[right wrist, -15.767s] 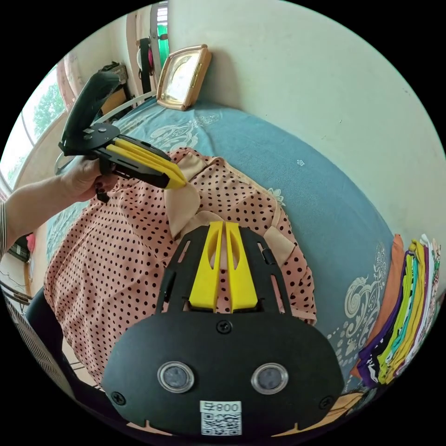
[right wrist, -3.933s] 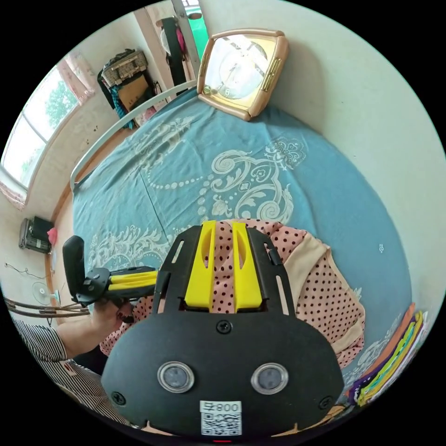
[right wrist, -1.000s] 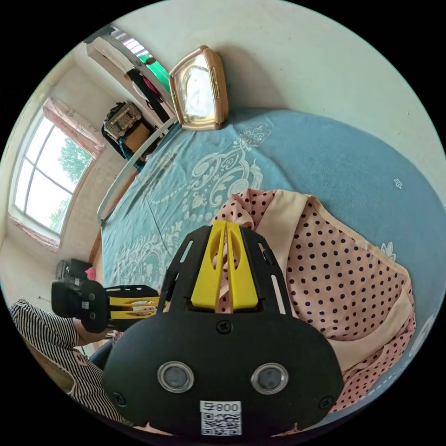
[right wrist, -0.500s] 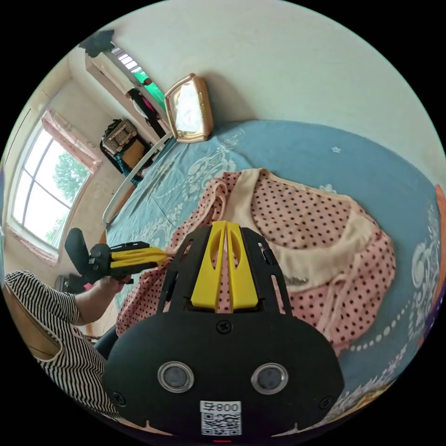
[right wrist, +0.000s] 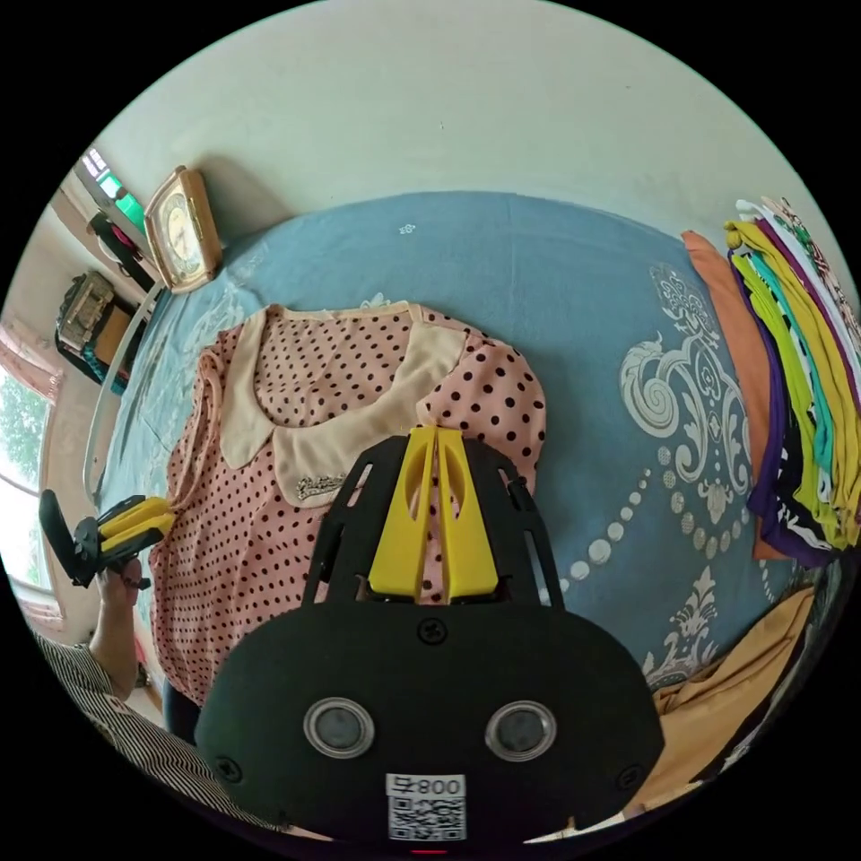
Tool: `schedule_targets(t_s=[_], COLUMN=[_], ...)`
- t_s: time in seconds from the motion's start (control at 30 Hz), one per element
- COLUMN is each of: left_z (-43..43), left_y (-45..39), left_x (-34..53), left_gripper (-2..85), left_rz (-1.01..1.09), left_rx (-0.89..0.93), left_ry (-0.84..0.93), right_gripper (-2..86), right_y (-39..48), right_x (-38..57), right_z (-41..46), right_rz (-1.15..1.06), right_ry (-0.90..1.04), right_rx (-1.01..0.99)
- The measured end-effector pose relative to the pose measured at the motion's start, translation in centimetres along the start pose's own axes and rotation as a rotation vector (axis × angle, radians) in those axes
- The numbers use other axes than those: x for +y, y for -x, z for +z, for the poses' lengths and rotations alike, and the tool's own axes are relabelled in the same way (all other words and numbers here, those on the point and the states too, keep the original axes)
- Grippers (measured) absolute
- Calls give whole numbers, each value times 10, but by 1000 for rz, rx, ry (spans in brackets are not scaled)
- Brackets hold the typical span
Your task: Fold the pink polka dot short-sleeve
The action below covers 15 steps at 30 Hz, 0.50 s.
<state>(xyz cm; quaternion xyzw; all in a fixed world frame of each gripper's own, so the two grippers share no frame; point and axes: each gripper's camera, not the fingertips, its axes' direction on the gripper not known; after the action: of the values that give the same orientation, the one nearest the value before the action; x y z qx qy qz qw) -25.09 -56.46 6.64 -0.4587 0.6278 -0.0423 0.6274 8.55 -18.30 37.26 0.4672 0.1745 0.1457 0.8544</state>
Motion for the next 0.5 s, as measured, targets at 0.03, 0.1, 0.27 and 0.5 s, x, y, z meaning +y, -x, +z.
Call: schedule_targets(t_s=[0.03,0.1,0.27,0.5], left_z=[4,3,-24,-39], left_y=[4,8,9,9], left_x=[3,10,28,53], left_gripper=[66,69,70,57], left_rz=[-16,-33,-52,-68], left_rx=[12,27,1,-39], left_ry=[29,39,-12,-10], right_gripper=[1,1,1,0], right_y=[-5,-15,-24,-18], right_x=[7,15,56,183], right_z=[-1,-2,-25,-65], right_rz=[10,33,56,46], right_ry=[-29,-22,-68,-93], right_rx=[-25,-73,-102,-159])
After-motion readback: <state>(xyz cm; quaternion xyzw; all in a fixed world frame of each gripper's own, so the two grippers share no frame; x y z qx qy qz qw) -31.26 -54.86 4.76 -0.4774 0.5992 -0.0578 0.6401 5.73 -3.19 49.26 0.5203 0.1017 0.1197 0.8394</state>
